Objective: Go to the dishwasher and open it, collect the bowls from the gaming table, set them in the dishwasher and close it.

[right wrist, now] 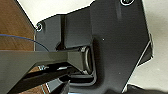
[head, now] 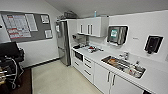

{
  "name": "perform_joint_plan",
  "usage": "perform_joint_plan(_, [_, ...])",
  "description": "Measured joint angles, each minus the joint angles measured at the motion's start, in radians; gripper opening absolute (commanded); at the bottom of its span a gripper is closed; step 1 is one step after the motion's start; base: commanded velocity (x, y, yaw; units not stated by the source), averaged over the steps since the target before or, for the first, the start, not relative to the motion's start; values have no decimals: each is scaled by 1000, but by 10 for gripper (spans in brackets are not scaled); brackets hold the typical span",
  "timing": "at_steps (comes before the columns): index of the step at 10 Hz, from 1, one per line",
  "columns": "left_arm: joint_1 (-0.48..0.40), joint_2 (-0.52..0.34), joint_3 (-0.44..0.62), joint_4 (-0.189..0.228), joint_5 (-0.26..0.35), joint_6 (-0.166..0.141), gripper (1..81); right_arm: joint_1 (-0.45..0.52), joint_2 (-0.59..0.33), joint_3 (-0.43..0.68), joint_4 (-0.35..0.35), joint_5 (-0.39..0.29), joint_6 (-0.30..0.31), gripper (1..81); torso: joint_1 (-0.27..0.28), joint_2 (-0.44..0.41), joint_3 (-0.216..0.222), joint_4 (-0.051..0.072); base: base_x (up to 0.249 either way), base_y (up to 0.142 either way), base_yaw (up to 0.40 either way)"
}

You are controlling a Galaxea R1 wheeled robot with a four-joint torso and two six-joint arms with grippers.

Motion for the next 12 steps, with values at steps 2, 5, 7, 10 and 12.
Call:
perform_joint_plan(2, [0, 6, -7, 0, 0, 0, 811, 1, 1, 0, -24, -4, -6, 811, 0, 0, 0, 0, 0, 0, 354])
perform_joint_plan(5, [0, 26, -39, 0, 3, 0, 811, 3, 9, -2, -29, -9, -6, 811, 0, 0, 0, 0, 0, 0, 354])
perform_joint_plan(7, [0, 34, -46, 0, 3, 0, 811, 3, 10, -2, -41, -10, -7, 811, 0, 0, 0, 0, 0, 0, 354])
perform_joint_plan(10, [0, 36, -50, 0, 3, 0, 811, 0, 14, -1, -64, -9, -6, 811, 0, 0, 0, 0, 0, 0, 354])
perform_joint_plan(12, [0, 35, -50, -1, 3, 0, 811, 0, 1, 0, -63, -4, -6, 811, 0, 0, 0, 0, 0, 0, 355])
